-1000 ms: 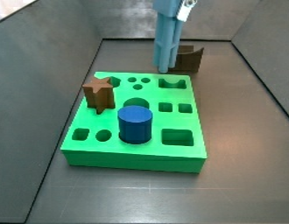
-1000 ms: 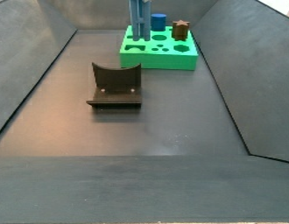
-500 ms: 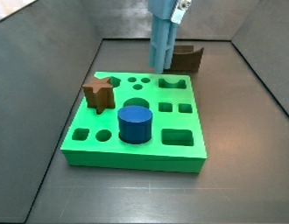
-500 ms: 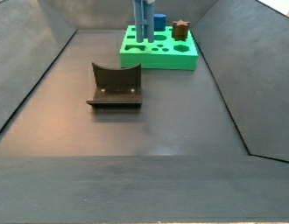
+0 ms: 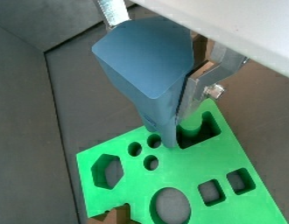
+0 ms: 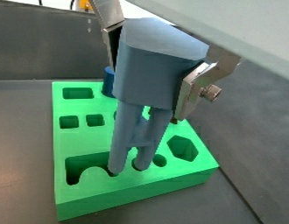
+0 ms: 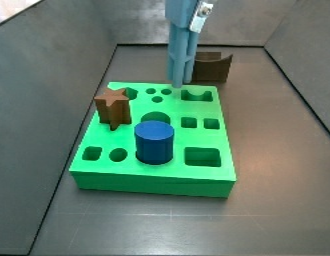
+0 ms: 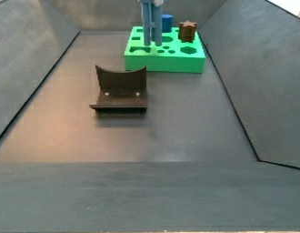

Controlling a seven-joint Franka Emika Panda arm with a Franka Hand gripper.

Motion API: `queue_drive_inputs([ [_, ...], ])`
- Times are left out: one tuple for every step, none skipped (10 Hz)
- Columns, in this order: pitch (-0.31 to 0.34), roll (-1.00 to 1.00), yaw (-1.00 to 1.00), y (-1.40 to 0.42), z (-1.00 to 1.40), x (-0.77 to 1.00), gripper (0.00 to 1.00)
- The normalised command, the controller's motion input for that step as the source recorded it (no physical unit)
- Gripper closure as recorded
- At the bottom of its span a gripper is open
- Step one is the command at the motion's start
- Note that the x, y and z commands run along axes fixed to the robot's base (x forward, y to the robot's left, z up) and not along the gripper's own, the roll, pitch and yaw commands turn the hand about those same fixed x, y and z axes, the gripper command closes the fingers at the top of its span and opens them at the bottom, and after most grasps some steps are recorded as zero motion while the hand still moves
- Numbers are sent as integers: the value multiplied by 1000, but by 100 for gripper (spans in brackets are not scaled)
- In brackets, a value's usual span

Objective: Pick up the 3 prong object. Move up. Place the 3 prong object on the fixture. Regrasp the 3 prong object. Move to above the board. Insert the 3 prong object.
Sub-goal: Insert the 3 prong object.

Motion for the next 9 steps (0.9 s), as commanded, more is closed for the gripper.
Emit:
queue_drive_inputs([
  [-220,-44,0,11,-9,-626,100],
  [-209,-71,0,51,0,-646,100],
  [-204,-77,0,0,0,-740,100],
  [-230,-39,34,0,0,-814,100],
  [-236,-54,60,0,0,-814,100],
  [-233,-46,54,0,-34,-774,100],
  [-259,-29,57,0,-89,-911,100],
  [-247,-1,0,46,-134,-1000,100],
  [-214,-20,0,151,-77,-969,100],
])
